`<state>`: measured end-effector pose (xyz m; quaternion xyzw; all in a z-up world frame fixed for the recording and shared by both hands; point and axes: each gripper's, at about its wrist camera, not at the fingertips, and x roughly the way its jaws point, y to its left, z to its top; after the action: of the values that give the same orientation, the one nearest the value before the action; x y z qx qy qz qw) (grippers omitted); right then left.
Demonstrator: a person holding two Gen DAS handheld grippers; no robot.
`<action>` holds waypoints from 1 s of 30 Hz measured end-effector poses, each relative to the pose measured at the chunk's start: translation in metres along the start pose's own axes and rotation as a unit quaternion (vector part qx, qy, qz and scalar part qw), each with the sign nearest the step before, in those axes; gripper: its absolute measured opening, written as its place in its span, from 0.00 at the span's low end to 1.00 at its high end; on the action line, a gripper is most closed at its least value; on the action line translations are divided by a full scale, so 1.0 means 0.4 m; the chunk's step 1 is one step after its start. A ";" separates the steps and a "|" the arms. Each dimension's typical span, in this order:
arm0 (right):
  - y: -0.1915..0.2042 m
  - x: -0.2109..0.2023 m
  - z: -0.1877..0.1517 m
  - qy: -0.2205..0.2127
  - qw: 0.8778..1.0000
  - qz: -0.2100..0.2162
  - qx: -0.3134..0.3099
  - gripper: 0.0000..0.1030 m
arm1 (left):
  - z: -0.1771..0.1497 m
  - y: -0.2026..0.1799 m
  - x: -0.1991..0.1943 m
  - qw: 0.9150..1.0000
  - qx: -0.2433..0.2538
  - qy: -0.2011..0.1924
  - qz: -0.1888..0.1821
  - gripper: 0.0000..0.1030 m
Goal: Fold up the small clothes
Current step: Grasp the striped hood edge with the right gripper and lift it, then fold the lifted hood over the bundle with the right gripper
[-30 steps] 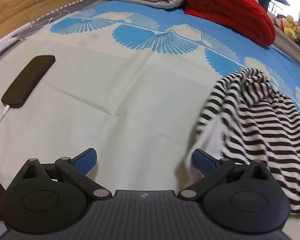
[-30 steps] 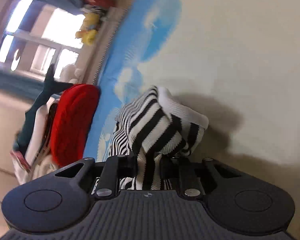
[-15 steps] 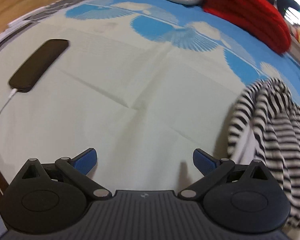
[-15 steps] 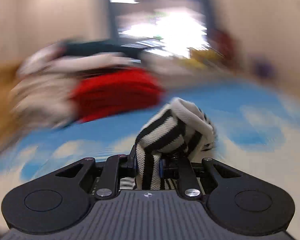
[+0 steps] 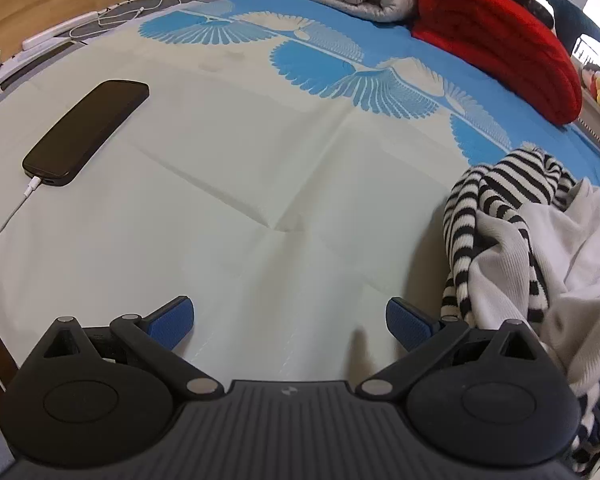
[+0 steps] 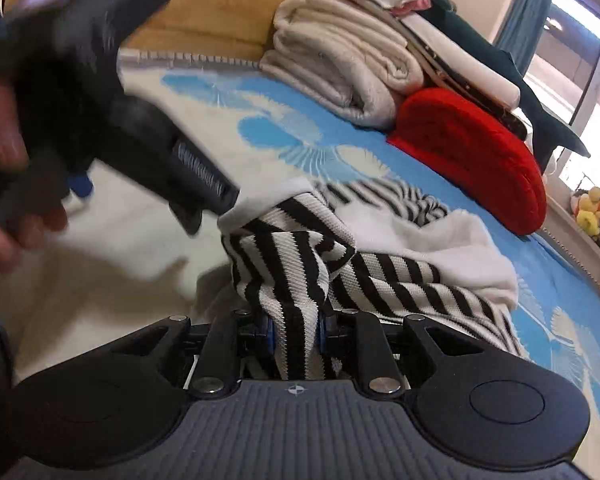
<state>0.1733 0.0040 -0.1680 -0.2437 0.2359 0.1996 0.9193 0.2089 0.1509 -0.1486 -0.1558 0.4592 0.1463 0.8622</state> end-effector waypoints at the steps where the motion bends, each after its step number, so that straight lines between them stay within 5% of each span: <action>1: 0.010 0.016 0.015 -0.003 1.000 -0.002 -0.011 0.19 | 0.001 0.001 -0.003 1.000 -0.003 -0.003 -0.001 0.99; 3: 0.030 0.031 -0.004 0.006 0.999 0.000 -0.035 0.21 | 0.001 0.001 -0.010 1.000 -0.006 -0.009 -0.006 0.99; 5: 0.047 0.054 -0.030 0.033 0.998 0.035 -0.043 0.50 | 0.003 0.006 -0.030 0.999 -0.018 -0.024 -0.024 0.99; 7: 0.061 0.042 -0.045 0.020 0.997 0.052 -0.045 0.68 | 0.008 0.009 -0.065 0.996 -0.030 -0.048 -0.064 0.99; 9: 0.055 0.004 -0.039 0.006 0.996 0.077 -0.038 0.73 | 0.006 0.009 -0.099 0.990 -0.033 -0.064 -0.122 0.99; 12: 0.007 -0.102 -0.022 -0.038 0.995 0.090 -0.002 0.71 | -0.002 -0.018 -0.121 0.984 -0.014 -0.060 -0.164 0.99; 16: -0.115 -0.237 -0.015 -0.075 0.997 -0.003 0.035 0.69 | -0.033 -0.071 -0.125 0.982 0.020 -0.044 -0.181 0.99; 18: -0.186 -0.263 -0.022 -0.078 0.991 -0.073 0.075 0.50 | -0.046 -0.097 -0.120 0.980 0.034 -0.029 -0.196 0.99; 19: -0.222 -0.260 -0.028 -0.072 0.986 -0.112 0.103 0.22 | -0.052 -0.107 -0.115 0.977 0.042 -0.017 -0.206 0.99; 20: -0.259 -0.238 -0.032 -0.056 0.980 -0.136 0.131 0.07 | -0.060 -0.120 -0.106 0.975 0.051 0.001 -0.217 0.99; 22: -0.308 -0.195 -0.071 -0.023 0.975 -0.123 0.182 0.07 | -0.071 -0.138 -0.067 0.975 0.052 0.046 -0.213 0.99; 24: -0.291 -0.124 -0.126 0.058 0.977 -0.049 0.201 0.06 | -0.083 -0.137 -0.021 0.983 0.033 0.078 -0.165 0.99; 25: -0.261 -0.105 -0.151 0.068 0.980 -0.047 0.184 0.06 | -0.088 -0.122 0.008 0.984 0.009 0.100 -0.144 1.00; 27: -0.192 -0.110 -0.181 0.044 0.992 -0.074 0.097 0.05 | -0.083 -0.096 0.013 0.982 -0.029 0.098 -0.157 1.00; 30: -0.257 -0.133 -0.154 0.037 0.988 -0.035 0.142 0.04 | -0.080 -0.100 0.008 0.987 -0.016 0.079 -0.140 1.00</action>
<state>0.1592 -0.1254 -0.1508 -0.1256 0.2873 0.1223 0.9417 0.2025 0.1019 -0.1628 -0.2430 0.4975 0.0185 0.8325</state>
